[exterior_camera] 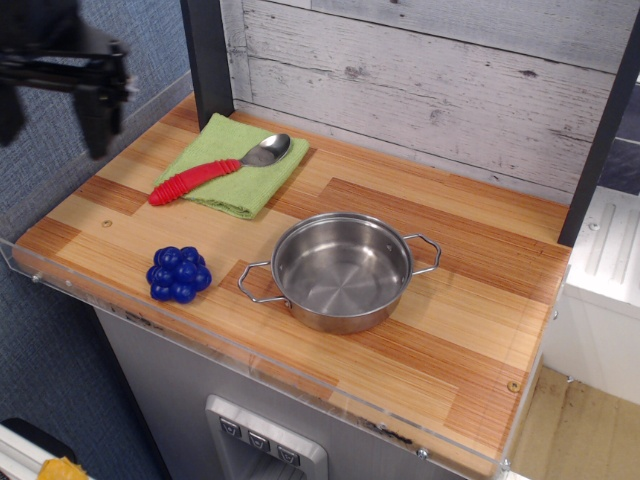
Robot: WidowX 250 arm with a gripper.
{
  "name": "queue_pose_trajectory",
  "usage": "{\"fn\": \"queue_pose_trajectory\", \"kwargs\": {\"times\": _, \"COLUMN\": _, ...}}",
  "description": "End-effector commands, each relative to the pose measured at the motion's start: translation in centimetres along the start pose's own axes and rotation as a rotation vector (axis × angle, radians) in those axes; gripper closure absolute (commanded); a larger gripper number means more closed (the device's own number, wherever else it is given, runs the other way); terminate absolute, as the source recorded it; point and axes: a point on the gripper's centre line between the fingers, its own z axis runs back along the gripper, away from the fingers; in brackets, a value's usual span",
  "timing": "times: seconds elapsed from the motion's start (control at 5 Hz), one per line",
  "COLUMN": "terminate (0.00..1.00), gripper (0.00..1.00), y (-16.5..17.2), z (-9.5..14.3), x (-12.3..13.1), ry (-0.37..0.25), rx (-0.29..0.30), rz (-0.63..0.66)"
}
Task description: PICK UP THE GRAPES AND PUT ANOTHER SIDE OF THE TABLE
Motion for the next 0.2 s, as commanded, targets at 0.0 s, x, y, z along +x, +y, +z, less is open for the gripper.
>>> {"fn": "queue_pose_trajectory", "kwargs": {"times": 0.0, "terminate": 1.0, "gripper": 0.0, "y": -0.34, "z": 0.88, "x": -0.97, "ry": -0.029, "rx": 0.007, "rz": 0.008}}
